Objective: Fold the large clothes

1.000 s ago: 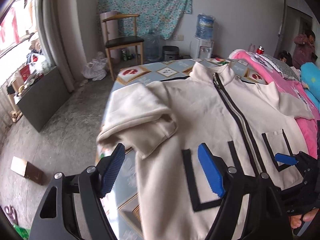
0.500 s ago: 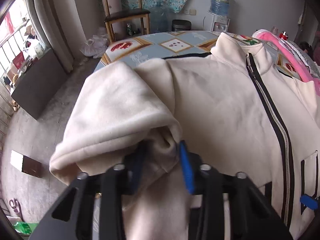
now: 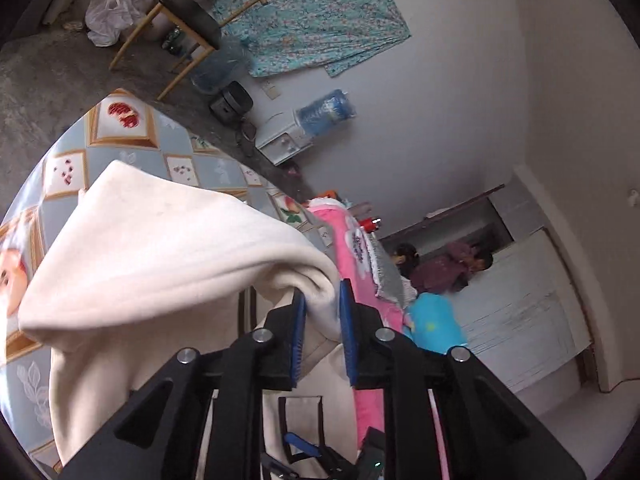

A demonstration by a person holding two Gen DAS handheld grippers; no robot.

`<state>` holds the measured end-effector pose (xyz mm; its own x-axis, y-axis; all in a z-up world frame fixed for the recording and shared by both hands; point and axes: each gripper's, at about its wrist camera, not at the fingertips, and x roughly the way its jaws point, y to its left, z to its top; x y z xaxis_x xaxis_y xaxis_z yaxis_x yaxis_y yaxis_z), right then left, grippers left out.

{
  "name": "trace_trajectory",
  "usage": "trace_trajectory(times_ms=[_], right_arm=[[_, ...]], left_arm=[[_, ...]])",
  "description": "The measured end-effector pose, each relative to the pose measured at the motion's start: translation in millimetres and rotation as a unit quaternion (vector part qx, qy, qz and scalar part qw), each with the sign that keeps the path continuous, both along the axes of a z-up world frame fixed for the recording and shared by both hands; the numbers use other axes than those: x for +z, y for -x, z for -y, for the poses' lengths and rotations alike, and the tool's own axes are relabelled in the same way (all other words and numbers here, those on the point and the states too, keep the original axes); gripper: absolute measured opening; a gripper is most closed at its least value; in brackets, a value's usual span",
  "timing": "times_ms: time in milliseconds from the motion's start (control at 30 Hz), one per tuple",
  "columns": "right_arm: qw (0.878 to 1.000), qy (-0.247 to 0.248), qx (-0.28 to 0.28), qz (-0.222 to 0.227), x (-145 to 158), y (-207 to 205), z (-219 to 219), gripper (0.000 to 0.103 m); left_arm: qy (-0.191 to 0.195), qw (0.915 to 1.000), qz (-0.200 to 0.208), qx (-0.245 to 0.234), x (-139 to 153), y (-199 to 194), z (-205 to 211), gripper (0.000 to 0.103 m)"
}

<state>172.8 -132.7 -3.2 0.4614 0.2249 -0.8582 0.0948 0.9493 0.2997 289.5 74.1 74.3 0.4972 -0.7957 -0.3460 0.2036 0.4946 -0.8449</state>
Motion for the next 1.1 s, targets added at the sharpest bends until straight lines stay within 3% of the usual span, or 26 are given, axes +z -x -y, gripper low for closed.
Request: trace_trajectory(times_ms=[67,167,300,467,533,567,633,700,767,867,900,967,1000,1033,1100], right_arm=[[1.000,-0.010,-0.004,0.001,0.3,1.6,4.7,0.093],[1.000,-0.023,-0.009,0.001,2.1,6.4,12.2,0.093],[0.999,-0.040,-0.007,0.011,10.7,7.2,17.8,0.092],[0.996,-0.070,0.038,0.028,29.2,-5.9,2.4,0.091],[0.992,-0.100,0.071,0.030,34.6,-18.2,-13.5,0.091],[0.988,-0.124,0.090,0.030,36.4,-26.4,-25.2,0.091],[0.980,-0.159,0.114,0.023,36.7,-39.6,-45.4,0.091],[0.976,-0.181,0.124,0.014,33.0,-55.1,-67.1,0.091],[0.972,-0.201,0.122,0.001,24.0,-74.9,-86.3,0.091],[0.974,-0.194,0.115,-0.011,11.2,-94.8,-108.0,0.078],[0.977,-0.178,0.120,-0.013,6.2,-101.0,-117.8,0.069],[0.982,-0.137,0.127,-0.022,-2.5,-103.0,-128.9,0.041],[0.985,-0.107,0.134,-0.030,-7.8,-106.0,-134.2,0.015],[0.986,-0.088,0.140,-0.030,-7.5,-105.9,-135.3,0.010],[0.988,-0.041,0.149,-0.004,9.7,-104.7,-131.8,0.008]], left_arm=[[-0.047,0.9987,-0.020,0.004,-18.3,7.7,5.7,0.022],[-0.124,0.9898,-0.071,0.008,-60.3,23.8,10.2,0.030],[-0.123,0.9857,-0.114,0.012,-95.8,50.3,-4.4,0.033],[-0.123,0.9877,-0.081,0.054,-84.8,74.0,-31.1,0.038],[-0.151,0.9838,-0.059,0.076,-77.6,78.2,-38.7,0.039],[-0.186,0.9770,-0.052,0.091,-75.2,78.8,-39.7,0.039],[-0.274,0.9527,-0.057,0.118,-78.3,77.4,-38.1,0.039],[-0.335,0.9305,-0.068,0.132,-88.2,75.9,-36.8,0.039],[-0.362,0.9188,-0.071,0.140,-97.1,77.0,-37.0,0.039],[-0.378,0.9122,-0.068,0.143,-104.7,77.9,-36.8,0.039],[-0.379,0.9115,-0.069,0.143,-107.7,78.6,-37.3,0.039],[-0.376,0.9131,-0.071,0.141,-110.1,80.8,-39.9,0.039],[-0.376,0.9129,-0.074,0.141,-111.6,80.4,-39.9,0.039],[-0.377,0.9127,-0.075,0.139,-112.7,80.2,-40.0,0.039],[-0.383,0.9103,-0.075,0.137,-113.0,79.5,-36.7,0.039]])
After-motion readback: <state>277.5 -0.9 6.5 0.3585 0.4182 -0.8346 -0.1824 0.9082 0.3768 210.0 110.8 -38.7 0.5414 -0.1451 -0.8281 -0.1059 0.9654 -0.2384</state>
